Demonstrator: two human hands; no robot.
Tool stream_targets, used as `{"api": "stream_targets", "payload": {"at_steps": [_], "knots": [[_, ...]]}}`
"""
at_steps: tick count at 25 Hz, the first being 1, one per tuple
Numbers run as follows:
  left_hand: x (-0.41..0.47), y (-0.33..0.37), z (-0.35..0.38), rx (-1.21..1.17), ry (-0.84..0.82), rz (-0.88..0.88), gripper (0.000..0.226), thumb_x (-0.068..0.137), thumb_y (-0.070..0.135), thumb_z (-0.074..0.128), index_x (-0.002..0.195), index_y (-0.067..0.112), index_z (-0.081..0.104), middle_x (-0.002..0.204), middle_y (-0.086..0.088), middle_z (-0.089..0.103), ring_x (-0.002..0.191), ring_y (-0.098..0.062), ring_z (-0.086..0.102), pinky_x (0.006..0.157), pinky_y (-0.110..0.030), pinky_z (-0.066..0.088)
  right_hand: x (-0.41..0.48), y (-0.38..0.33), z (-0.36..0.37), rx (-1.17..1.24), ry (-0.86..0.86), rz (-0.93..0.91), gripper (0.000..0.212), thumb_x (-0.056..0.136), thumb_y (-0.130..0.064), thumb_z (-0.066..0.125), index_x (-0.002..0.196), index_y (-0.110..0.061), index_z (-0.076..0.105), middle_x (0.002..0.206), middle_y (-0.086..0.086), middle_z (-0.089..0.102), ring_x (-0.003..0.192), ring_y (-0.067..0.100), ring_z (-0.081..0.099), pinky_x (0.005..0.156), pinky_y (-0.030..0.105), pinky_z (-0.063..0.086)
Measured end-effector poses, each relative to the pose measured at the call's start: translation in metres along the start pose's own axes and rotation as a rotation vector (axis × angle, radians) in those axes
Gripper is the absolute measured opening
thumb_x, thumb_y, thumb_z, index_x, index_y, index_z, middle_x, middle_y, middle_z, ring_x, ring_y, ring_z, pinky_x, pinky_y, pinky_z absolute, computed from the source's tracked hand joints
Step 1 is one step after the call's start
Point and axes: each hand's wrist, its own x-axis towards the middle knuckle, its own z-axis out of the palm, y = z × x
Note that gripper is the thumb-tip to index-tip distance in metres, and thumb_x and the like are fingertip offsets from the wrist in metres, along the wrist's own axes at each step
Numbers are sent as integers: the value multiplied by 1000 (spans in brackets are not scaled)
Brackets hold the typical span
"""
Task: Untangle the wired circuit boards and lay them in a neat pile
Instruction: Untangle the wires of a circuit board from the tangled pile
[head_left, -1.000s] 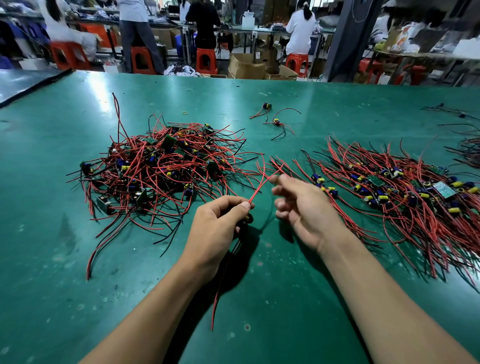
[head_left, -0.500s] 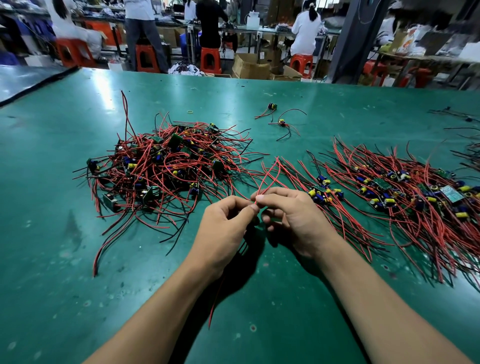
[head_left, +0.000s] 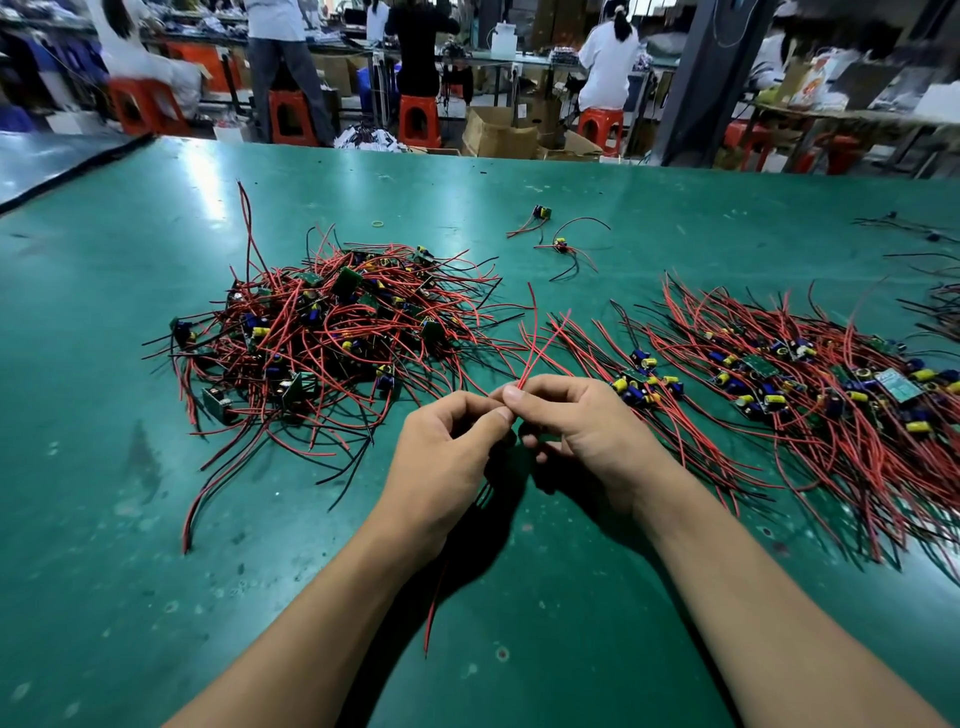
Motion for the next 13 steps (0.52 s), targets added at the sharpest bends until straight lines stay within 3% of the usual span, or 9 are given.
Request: {"api": "stream_targets", "payload": {"at_steps": [5, 10, 13], "knots": [[2, 0, 1, 94, -44, 3, 13, 90, 10, 66, 78, 6, 67, 66, -5, 64, 59, -13, 50, 56, -25, 41, 6, 4, -3, -30, 194, -74, 24, 92, -26, 70, 93, -1, 71, 50, 1, 47, 40, 12, 35, 39, 17, 28], [-1, 0, 1, 127, -121, -13, 14, 89, 9, 66, 75, 11, 68, 60, 3, 65, 52, -10, 49, 50, -18, 41, 11, -1, -16, -10, 479, -231, 15, 91, -18, 72, 78, -14, 68, 51, -1, 45, 40, 10, 38, 41, 18, 28], [0, 1, 0, 90, -124, -25, 13, 89, 9, 66, 76, 11, 68, 62, 2, 66, 56, -11, 51, 51, -17, 42, 13, -6, -14, 175, 510, -245, 19, 92, -14, 70, 74, -14, 63, 57, -3, 50, 39, 7, 37, 39, 18, 29]]}}
